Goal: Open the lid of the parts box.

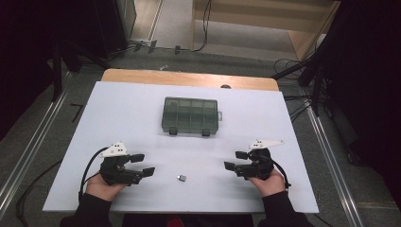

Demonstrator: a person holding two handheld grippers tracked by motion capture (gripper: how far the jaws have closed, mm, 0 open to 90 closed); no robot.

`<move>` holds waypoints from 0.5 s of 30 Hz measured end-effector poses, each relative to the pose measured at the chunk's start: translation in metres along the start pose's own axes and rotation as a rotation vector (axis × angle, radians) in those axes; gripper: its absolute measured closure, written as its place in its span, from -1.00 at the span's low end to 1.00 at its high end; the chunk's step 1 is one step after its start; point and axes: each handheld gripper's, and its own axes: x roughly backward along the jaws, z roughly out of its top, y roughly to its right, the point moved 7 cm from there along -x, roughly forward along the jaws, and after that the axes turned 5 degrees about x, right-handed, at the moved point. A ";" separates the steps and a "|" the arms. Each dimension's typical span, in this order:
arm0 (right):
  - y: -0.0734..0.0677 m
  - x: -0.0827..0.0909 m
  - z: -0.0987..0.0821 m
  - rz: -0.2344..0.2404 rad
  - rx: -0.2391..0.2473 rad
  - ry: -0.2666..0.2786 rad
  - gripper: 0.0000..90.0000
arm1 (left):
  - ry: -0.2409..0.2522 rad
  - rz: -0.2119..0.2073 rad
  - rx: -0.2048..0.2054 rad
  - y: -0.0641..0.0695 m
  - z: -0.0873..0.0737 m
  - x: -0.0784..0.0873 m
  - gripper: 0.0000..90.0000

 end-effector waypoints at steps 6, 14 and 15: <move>0.004 -0.001 0.007 -0.007 -0.007 0.007 -0.43 | 0.009 0.003 0.003 -0.002 0.001 0.002 -0.41; 0.006 -0.003 0.015 -0.013 -0.001 0.005 -0.43 | 0.005 0.005 0.003 -0.001 0.001 0.001 -0.41; 0.007 -0.003 0.016 -0.017 0.001 0.005 -0.43 | 0.005 0.005 0.003 -0.001 0.001 0.001 -0.41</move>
